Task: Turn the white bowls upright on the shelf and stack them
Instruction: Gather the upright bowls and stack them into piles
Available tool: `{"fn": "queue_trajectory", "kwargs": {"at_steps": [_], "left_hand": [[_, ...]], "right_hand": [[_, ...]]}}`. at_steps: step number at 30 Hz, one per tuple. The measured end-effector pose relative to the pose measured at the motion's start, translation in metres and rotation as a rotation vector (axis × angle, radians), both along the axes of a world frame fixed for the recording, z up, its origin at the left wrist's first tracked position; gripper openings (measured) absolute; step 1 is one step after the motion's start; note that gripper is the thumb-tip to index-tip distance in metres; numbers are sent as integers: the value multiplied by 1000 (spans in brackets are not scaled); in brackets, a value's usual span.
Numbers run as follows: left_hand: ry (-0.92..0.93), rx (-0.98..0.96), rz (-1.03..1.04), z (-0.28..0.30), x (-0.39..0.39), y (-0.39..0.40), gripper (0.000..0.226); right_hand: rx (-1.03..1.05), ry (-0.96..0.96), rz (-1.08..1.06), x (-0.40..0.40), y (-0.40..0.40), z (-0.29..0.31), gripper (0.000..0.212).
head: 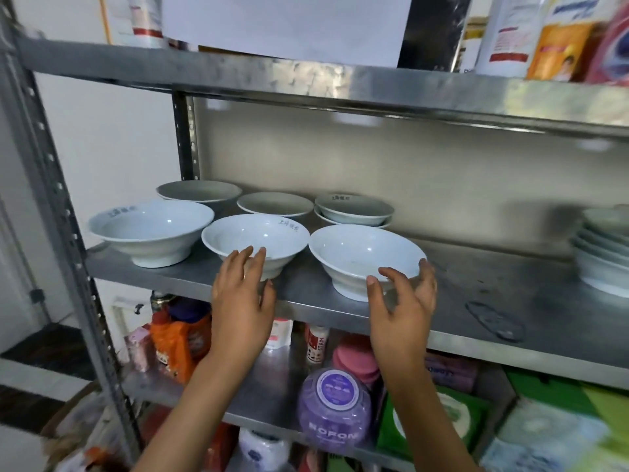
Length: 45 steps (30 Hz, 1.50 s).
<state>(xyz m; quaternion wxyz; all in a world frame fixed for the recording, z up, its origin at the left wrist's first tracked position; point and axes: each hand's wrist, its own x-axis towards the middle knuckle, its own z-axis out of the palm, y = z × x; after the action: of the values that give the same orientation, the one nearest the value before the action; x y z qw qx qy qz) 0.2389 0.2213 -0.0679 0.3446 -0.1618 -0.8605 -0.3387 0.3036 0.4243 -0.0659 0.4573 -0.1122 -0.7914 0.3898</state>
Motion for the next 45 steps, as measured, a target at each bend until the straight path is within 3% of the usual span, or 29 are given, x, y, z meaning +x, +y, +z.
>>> {"fn": "queue_trajectory", "kwargs": {"at_steps": [6, 11, 23, 29, 32, 37, 45], "left_hand": [[-17, 78, 190, 3, -5, -14, 44], [-140, 178, 121, 2, -16, -14, 51], [-156, 387, -30, 2, -17, -14, 83], [-182, 447, -29, 4, -16, -12, 85], [-163, 431, 17, 7, -15, -11, 84], [70, 245, 73, 16, -14, -9, 75], [5, 195, 72, 10, -28, -15, 58]], "right_hand": [[-101, -128, -64, 8, -12, 4, 38], [-166, -189, -31, 5, -15, 14, 29], [-186, -115, 11, -1, -16, 8, 26], [-342, 68, 7, 7, 8, 36, 20], [-340, 171, 30, 9, 15, 60, 19], [-273, 277, 56, -24, 24, 96, 22], [-118, 179, 31, -111, 37, 111, 27]]}}
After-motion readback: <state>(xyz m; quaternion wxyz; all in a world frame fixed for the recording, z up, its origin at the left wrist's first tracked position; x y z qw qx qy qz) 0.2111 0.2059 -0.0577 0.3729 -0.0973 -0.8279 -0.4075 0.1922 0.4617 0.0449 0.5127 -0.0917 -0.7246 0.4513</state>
